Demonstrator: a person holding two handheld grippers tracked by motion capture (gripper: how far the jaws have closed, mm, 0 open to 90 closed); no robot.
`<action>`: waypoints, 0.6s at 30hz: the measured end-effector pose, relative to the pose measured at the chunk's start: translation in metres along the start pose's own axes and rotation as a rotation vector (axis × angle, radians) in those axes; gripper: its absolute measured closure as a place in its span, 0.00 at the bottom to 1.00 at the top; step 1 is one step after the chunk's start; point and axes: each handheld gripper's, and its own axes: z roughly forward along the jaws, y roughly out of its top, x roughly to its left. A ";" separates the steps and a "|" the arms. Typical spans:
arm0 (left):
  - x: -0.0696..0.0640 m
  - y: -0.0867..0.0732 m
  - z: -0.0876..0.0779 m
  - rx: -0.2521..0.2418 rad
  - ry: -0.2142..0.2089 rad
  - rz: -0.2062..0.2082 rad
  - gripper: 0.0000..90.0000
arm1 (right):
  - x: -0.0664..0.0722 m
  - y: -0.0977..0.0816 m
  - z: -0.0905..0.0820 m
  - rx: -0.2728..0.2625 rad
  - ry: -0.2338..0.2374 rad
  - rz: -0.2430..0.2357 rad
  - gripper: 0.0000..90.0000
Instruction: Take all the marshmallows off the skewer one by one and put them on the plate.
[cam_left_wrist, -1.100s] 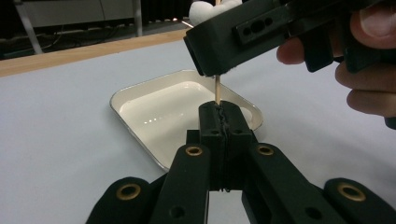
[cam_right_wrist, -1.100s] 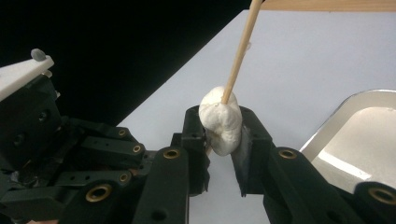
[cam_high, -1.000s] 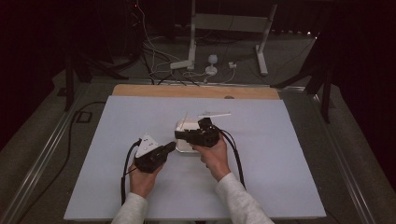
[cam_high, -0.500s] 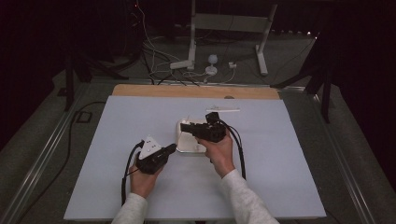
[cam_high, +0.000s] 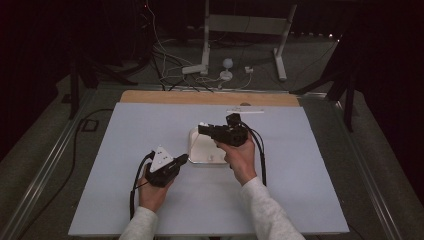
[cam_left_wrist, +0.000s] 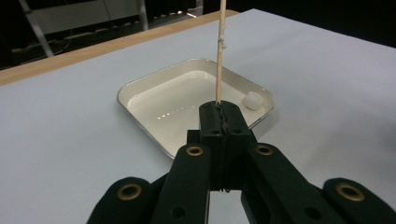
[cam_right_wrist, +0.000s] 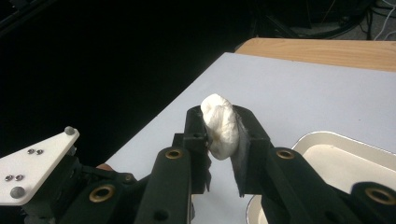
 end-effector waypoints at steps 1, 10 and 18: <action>0.000 0.000 0.000 0.000 0.002 0.003 1.00 | 0.000 0.000 0.000 -0.004 -0.001 0.001 0.87; 0.001 -0.001 0.000 0.006 0.015 0.016 1.00 | -0.003 0.003 -0.003 -0.020 -0.002 0.008 0.86; 0.014 -0.014 0.000 0.050 0.037 -0.073 1.00 | -0.010 0.017 -0.026 -0.121 0.000 0.048 0.88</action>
